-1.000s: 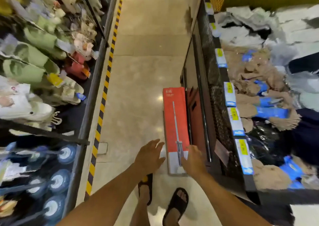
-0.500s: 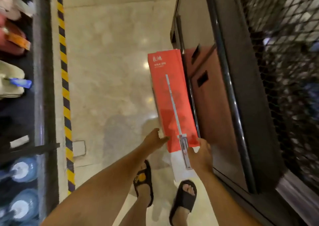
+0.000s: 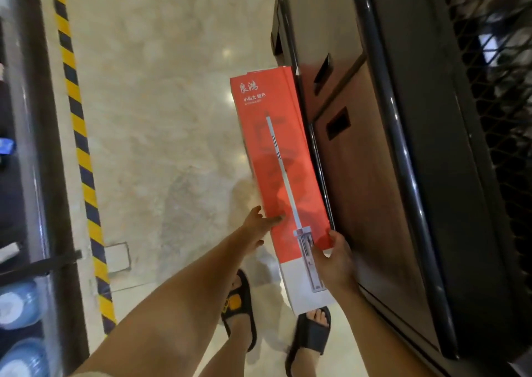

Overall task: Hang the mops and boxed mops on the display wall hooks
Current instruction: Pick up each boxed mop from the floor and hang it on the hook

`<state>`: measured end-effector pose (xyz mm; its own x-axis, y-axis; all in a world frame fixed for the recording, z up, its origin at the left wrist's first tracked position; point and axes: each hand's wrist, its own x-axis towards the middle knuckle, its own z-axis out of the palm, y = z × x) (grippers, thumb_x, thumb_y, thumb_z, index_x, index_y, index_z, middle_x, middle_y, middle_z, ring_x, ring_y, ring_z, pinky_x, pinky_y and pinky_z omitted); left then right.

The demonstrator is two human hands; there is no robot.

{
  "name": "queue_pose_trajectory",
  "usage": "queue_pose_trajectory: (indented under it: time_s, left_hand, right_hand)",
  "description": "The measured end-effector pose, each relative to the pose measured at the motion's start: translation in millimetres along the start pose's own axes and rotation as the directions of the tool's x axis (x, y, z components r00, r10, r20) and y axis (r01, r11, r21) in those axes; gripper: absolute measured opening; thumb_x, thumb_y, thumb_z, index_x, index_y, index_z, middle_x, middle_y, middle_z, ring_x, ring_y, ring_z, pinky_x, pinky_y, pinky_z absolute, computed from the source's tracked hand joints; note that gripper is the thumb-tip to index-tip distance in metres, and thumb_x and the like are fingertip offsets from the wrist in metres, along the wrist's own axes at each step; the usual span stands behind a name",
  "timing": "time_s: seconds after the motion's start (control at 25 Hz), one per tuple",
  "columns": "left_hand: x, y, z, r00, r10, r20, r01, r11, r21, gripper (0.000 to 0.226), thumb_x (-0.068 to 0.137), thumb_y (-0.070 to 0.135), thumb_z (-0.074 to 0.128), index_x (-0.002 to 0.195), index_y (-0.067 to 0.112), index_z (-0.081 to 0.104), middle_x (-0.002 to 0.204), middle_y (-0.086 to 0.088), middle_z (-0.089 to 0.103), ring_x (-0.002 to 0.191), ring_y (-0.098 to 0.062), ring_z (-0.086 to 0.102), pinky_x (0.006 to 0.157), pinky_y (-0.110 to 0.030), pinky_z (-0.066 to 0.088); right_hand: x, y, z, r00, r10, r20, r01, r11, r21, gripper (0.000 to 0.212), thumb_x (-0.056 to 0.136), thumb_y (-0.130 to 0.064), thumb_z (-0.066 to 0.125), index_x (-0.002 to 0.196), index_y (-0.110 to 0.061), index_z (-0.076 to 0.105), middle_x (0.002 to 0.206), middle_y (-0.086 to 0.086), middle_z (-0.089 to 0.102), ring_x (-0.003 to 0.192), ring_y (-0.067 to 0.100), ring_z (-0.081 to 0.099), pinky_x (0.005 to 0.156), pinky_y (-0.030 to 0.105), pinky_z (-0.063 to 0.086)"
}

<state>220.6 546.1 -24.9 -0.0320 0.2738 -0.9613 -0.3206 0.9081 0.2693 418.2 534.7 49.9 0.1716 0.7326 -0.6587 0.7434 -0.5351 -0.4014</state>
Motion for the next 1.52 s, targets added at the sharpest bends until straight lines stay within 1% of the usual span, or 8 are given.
queue_pose_trajectory:
  time_s: [0.32,0.6,0.72,0.92,1.04,1.2,1.36,1.52]
  left_hand:
    - [3,0,-8,0.987,0.104,0.125,-0.107,0.994,0.017,0.073,0.085,0.045,0.085,0.143,0.013,0.054,0.133,-0.008,0.068,0.122,-0.034,0.066,0.08,-0.065,0.062]
    - [-41,-22,-47,0.969,0.118,0.219,-0.109,0.993,-0.055,0.08,0.077,0.05,0.09,0.142,0.018,0.057,0.131,-0.006,0.072,0.122,-0.033,0.069,0.08,-0.066,0.062]
    - [-69,-28,-62,0.966,0.129,0.225,-0.103,0.987,-0.121,0.076,0.08,0.044,0.09,0.144,0.02,0.056,0.135,-0.007,0.07,0.125,-0.034,0.067,0.083,-0.069,0.06]
    - [-146,-20,-92,0.942,0.227,0.249,-0.186,0.966,-0.18,0.06,0.091,0.036,0.082,0.144,0.023,0.058,0.139,-0.004,0.068,0.126,-0.029,0.067,0.088,-0.068,0.059]
    - [-205,-10,-107,0.943,0.252,0.218,-0.209,0.956,-0.205,0.061,0.09,0.037,0.082,0.144,0.023,0.057,0.139,-0.004,0.068,0.124,-0.03,0.068,0.089,-0.067,0.059]
    - [-286,-2,-118,0.931,0.323,0.168,-0.28,0.93,-0.238,0.058,0.092,0.03,0.08,0.144,0.022,0.056,0.138,-0.003,0.069,0.119,-0.027,0.072,0.085,-0.062,0.061]
    - [-369,-18,-118,0.933,0.35,0.088,-0.314,0.907,-0.28,0.062,0.087,0.033,0.084,0.142,0.024,0.057,0.136,-0.004,0.07,0.117,-0.029,0.072,0.09,-0.065,0.06]
    - [-465,-45,-99,0.898,0.436,-0.057,-0.426,0.83,-0.361,0.042,0.095,0.032,0.076,0.134,0.032,0.061,0.13,0.003,0.073,0.11,-0.019,0.075,0.087,-0.055,0.063]
  right_hand:
    - [14,-4,-5,0.998,0.025,0.062,-0.025,1.0,-0.001,0.056,0.09,-0.035,0.078,0.138,-0.018,0.055,0.135,0.009,0.055,0.121,0.035,0.061,0.104,0.053,0.051]
    - [-9,-22,-5,0.993,0.004,0.117,-0.013,0.997,0.077,0.065,0.083,-0.068,0.069,0.134,-0.03,0.053,0.124,-0.005,0.062,0.111,0.024,0.067,0.097,0.052,0.058]
    - [-24,-52,-11,0.984,-0.022,0.179,-0.001,0.992,0.129,0.053,0.09,-0.062,0.068,0.13,-0.028,0.056,0.111,-0.01,0.066,0.103,0.019,0.067,0.096,0.047,0.058]
    - [-65,-103,-34,0.96,-0.079,0.269,0.033,0.985,0.172,0.059,0.097,-0.059,0.059,0.145,-0.025,0.051,0.137,-0.004,0.059,0.126,0.017,0.056,0.103,0.03,0.041]
    - [-98,-128,-55,0.927,-0.121,0.354,0.042,0.974,0.224,0.058,0.1,-0.055,0.056,0.15,-0.025,0.046,0.132,-0.013,0.048,0.126,0.01,0.047,0.106,0.025,0.032]
    - [-153,-160,-80,0.916,-0.241,0.321,0.173,0.958,0.227,0.071,0.089,-0.067,0.065,0.141,-0.019,0.059,0.134,-0.004,0.065,0.124,0.017,0.061,0.11,0.031,0.045]
    - [-212,-180,-116,0.858,-0.366,0.359,0.306,0.928,0.214,0.048,0.104,-0.031,0.058,0.147,-0.01,0.052,0.124,-0.009,0.053,0.121,0.007,0.049,0.095,0.011,0.034]
    - [-269,-193,-156,0.737,-0.515,0.437,0.47,0.856,0.216,0.045,0.1,-0.036,0.063,0.138,-0.012,0.061,0.129,0.0,0.067,0.114,0.011,0.066,0.085,0.001,0.044]
